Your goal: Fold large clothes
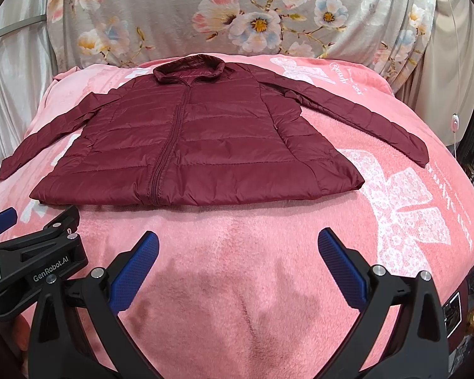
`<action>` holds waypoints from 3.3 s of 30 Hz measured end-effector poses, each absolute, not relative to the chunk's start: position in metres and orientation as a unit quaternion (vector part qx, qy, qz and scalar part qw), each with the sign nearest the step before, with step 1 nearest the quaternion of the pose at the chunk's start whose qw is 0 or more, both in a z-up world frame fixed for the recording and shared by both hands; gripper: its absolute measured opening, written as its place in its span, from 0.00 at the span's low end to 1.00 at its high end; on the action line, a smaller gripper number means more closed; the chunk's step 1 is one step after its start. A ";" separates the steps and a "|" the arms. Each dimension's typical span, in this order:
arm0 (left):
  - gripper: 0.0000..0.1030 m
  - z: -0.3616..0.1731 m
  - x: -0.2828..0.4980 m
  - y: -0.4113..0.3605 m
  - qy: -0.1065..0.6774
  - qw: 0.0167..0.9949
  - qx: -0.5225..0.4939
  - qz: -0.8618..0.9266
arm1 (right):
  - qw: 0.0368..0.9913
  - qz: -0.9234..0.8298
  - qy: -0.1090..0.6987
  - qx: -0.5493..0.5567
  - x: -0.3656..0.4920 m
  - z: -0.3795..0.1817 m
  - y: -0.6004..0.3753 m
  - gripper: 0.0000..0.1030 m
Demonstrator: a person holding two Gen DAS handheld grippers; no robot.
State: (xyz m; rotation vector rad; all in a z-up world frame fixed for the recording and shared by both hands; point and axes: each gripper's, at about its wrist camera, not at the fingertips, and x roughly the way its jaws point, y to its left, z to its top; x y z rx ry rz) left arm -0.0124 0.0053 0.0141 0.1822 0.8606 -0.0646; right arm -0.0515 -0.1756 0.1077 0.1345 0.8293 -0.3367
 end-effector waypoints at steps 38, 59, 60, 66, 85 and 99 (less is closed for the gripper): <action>0.92 0.013 -0.015 0.008 0.416 0.905 0.086 -0.031 | 0.899 -0.161 0.402 0.065 -0.054 0.107 -0.169 0.95; 0.92 0.011 -0.016 0.012 0.419 0.904 0.084 -0.032 | 0.899 -0.160 0.403 0.065 -0.053 0.105 -0.169 0.95; 0.92 0.010 -0.016 0.013 0.419 0.904 0.083 -0.032 | 0.899 -0.160 0.403 0.066 -0.053 0.105 -0.169 0.95; 0.91 0.004 -0.012 0.014 0.427 0.900 0.083 -0.035 | 0.896 -0.157 0.410 0.070 -0.047 0.093 -0.167 0.95; 0.92 -0.003 0.064 0.017 0.433 0.897 0.085 0.013 | 0.835 -0.260 0.352 0.333 -0.030 0.068 -0.415 0.95; 0.93 -0.013 0.131 0.002 0.422 0.902 0.092 0.021 | 0.747 -0.398 0.234 0.479 -0.047 0.014 -0.614 0.94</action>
